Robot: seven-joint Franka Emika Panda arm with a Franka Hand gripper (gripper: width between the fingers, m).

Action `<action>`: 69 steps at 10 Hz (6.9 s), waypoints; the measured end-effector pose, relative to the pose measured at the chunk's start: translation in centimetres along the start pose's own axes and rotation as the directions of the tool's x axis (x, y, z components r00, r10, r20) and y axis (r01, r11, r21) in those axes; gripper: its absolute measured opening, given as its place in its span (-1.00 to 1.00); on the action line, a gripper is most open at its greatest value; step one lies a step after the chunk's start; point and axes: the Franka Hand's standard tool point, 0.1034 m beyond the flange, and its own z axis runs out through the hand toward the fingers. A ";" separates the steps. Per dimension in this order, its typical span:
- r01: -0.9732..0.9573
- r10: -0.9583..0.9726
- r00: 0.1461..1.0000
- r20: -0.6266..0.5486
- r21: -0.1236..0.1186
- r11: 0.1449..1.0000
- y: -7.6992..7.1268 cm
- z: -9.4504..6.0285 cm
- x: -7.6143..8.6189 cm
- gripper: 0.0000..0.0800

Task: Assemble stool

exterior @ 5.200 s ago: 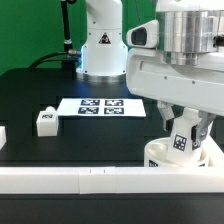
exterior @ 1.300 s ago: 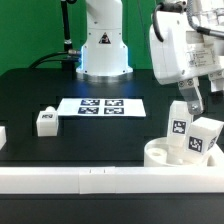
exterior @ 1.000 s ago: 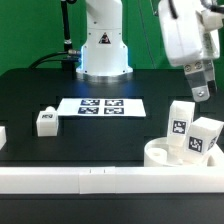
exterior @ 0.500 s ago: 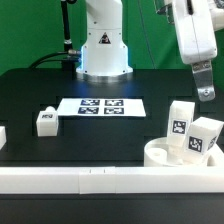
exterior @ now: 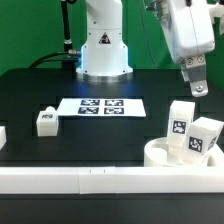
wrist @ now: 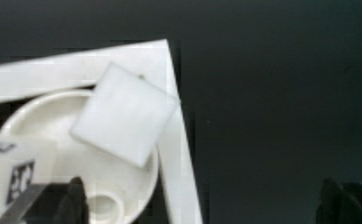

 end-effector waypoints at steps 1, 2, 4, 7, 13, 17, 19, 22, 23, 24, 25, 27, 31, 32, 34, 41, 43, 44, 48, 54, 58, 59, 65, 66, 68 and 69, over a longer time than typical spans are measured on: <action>0.073 -0.073 0.997 0.005 -0.015 0.997 0.0 -0.1 0.2 0.62; 0.140 -0.140 0.990 0.008 -0.041 0.989 0.0 -0.2 0.2 0.62; 0.126 -0.126 0.992 0.003 -0.037 0.991 0.0 -0.2 0.3 0.62; 0.127 -0.127 0.992 0.003 -0.037 0.991 0.0 -0.2 0.3 0.62; 0.648 -0.646 0.761 0.060 -0.095 0.756 0.6 0.6 -0.8 0.62; 0.822 -0.820 0.568 0.072 -0.097 0.561 0.5 0.5 -0.4 0.62; 0.967 -0.971 0.227 0.068 -0.129 0.217 0.8 1.0 -1.1 0.62; 0.988 -0.995 -0.017 0.100 -0.151 -0.032 1.3 1.4 -1.1 0.62; 0.981 -0.987 -0.109 0.114 -0.150 -0.126 1.3 1.4 -0.8 0.62; 0.969 -0.976 -0.180 0.125 -0.147 -0.198 1.3 1.4 -0.7 0.62; 0.961 -0.967 -0.216 0.132 -0.144 -0.234 1.3 1.4 -0.6 0.62; 0.841 -0.853 -0.503 0.139 -0.150 -0.520 1.4 2.7 -0.3 0.62; 0.673 -0.692 -0.705 0.155 -0.162 -0.722 1.3 2.3 -0.4 0.62; 0.633 -0.652 -0.739 0.168 -0.158 -0.758 1.3 2.3 -0.3 0.62; 0.663 -0.663 -0.701 0.265 -0.100 -0.742 2.3 2.2 -1.4 0.62; 0.682 -0.683 -0.682 0.261 -0.110 -0.723 2.1 2.9 -2.8 0.62; 0.578 -0.564 -0.748 0.350 -0.075 -0.812 3.0 4.5 -2.7 0.62; 0.586 -0.571 -0.745 0.346 -0.071 -0.807 3.1 4.6 -2.1 0.62; 0.592 -0.576 -0.736 0.355 -0.074 -0.803 3.1 4.6 -1.7 0.62; 0.609 -0.567 -0.707 0.423 -0.045 -0.792 3.0 4.7 -1.3 0.59; 0.609 -0.569 -0.707 0.420 -0.046 -0.792 2.8 4.6 -1.3 -0.66; 0.609 -0.569 -0.707 0.421 -0.047 -0.792 2.8 4.6 -1.3 -0.66; 0.610 -0.569 -0.706 0.423 -0.046 -0.791 2.8 4.5 -1.2 -1.00; 0.629 -0.552 -0.675 0.490 -0.010 -0.778 3.3 3.6 -0.8 -1.00; 0.664 -0.536 -0.622 0.571 0.022 -0.747 2.6 2.7 0.4 -0.70; 0.673 -0.527 -0.608 0.594 0.034 -0.739 2.8 2.6 1.2 -0.20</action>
Offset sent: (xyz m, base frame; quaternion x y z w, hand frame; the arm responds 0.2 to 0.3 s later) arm 0.0000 0.0000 0.0000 0.0000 0.0000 0.0000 1.0000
